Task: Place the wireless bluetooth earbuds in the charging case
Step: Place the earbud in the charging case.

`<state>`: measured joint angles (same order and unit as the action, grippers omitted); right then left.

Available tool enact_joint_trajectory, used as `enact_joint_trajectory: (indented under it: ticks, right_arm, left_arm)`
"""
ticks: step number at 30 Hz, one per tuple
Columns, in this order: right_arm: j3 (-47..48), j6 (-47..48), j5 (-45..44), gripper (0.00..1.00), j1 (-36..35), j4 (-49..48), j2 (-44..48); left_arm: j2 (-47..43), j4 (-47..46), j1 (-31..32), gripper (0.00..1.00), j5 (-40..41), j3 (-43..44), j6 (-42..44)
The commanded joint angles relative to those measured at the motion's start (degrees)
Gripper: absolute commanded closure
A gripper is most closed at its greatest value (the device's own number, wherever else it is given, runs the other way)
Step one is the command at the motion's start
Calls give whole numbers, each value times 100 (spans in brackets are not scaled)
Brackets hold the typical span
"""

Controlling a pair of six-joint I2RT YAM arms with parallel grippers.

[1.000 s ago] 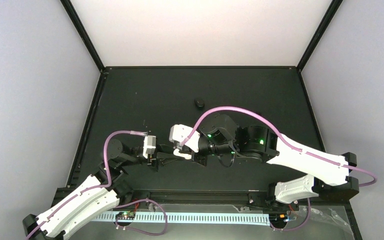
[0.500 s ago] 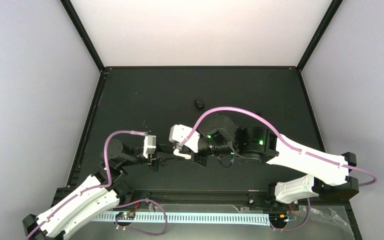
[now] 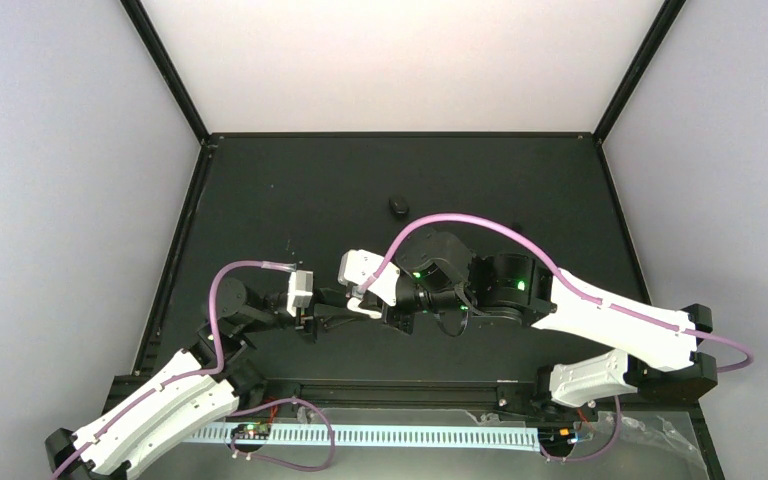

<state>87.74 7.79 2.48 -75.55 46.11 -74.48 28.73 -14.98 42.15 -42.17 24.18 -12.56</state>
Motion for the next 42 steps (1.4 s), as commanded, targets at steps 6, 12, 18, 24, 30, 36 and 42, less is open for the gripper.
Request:
enact_joint_trajectory:
  ticks: [6,12,18,24,30,36,42]
  right_arm:
    - [37,-43,-112,91,-53,48,21]
    - [50,-43,-158,92,-56,41,28]
    - [155,-87,-133,98,-54,29,-33]
    - [208,-148,-59,99,-63,-8,-110]
    - [217,-109,-145,99,-92,178,-137]
    - [195,-117,-228,99,-105,392,-125]
    - [190,-138,-270,98,-149,365,-153]
  left_arm:
    - [7,-76,39,99,35,174,71]
    - [-3,-84,39,98,28,174,60]
    - [-8,-84,44,98,20,174,45]
    - [-29,-84,43,98,17,167,47]
    - [-67,-66,41,98,54,166,56]
    - [-170,-90,39,98,143,139,60]
    - [-174,-101,43,98,147,122,41]
